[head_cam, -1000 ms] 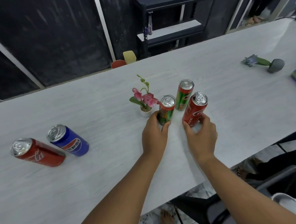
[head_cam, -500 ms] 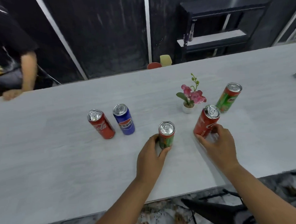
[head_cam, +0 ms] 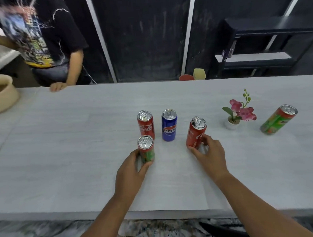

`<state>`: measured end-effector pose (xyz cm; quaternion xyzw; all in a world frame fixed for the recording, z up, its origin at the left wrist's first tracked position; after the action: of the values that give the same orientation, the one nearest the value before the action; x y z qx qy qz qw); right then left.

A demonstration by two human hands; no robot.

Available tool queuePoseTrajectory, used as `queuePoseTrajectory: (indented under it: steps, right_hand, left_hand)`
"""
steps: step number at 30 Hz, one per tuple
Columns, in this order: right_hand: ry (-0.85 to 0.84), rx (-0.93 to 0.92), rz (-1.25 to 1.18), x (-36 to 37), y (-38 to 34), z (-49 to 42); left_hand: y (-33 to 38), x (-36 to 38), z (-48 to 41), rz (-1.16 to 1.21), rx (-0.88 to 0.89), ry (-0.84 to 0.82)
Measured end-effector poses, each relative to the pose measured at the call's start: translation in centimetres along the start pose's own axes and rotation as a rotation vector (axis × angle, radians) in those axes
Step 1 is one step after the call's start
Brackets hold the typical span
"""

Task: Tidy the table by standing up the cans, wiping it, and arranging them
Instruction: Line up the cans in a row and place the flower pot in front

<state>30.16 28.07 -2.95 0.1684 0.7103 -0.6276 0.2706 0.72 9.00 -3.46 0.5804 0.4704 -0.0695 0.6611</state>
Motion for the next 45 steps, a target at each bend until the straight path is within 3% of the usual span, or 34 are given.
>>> queuePoseTrajectory:
  steps: [13,26,32,45]
  right_hand:
    - [0.035,0.048,0.068,2.3,-1.2,-2.0]
    - [0.078,0.056,0.18,2.6,-1.3,-2.3]
    - [0.077,0.076,0.162,2.8,-1.1,-2.4]
    - [0.105,0.031,0.118,2.5,-1.4,-2.1]
  left_hand:
    - [-6.0,-4.4,-7.5,0.045,-0.128,0.081]
    - [-6.3,-3.2,-10.3,-0.057,-0.051,0.14]
    - [-6.2,-2.9,-9.8,-0.068,-0.043,0.069]
    - [-5.6,-3.5,-10.2,-0.134,-0.067,0.138]
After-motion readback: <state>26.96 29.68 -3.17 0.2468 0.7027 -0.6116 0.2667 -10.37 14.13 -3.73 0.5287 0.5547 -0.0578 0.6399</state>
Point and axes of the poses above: each hand's wrist, its own z-axis away from the middle knuckle, its own x-axis out of the palm, y = z × x, the point moved 10 cm from there along -z, towards the middle knuckle, and after that the axes turned 7 degrees about -z, right-handed, at the moved point
